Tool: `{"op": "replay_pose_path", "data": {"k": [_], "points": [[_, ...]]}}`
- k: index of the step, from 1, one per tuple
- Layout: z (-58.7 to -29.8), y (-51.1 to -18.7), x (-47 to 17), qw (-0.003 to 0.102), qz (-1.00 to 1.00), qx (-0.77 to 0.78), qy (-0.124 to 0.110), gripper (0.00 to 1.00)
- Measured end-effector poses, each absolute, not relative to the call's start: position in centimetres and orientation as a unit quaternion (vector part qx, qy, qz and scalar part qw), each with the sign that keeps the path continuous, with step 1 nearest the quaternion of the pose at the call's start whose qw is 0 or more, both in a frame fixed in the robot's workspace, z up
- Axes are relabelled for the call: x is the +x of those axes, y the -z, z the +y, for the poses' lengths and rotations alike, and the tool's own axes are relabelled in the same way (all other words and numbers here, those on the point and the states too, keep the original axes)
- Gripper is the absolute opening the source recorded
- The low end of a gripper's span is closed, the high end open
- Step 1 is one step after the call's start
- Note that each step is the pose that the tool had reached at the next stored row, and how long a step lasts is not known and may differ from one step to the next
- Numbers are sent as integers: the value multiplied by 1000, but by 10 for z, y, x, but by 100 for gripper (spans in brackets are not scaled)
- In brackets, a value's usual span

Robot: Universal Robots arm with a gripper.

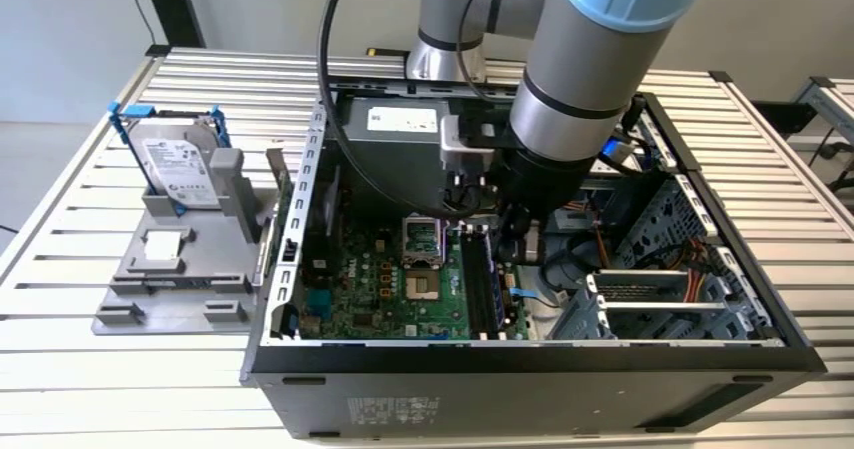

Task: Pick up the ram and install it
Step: 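Press down the ram until it locks into place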

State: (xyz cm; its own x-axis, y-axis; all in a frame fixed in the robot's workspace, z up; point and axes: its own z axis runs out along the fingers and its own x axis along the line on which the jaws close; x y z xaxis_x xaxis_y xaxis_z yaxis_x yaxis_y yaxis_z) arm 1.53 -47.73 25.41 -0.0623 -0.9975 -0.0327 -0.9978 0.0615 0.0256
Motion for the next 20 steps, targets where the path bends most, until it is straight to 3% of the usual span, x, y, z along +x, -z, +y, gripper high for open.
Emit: {"op": "replay_pose_path", "data": {"k": [20], "points": [[-472,-232,16,4,720,-693,-21,0]]}}
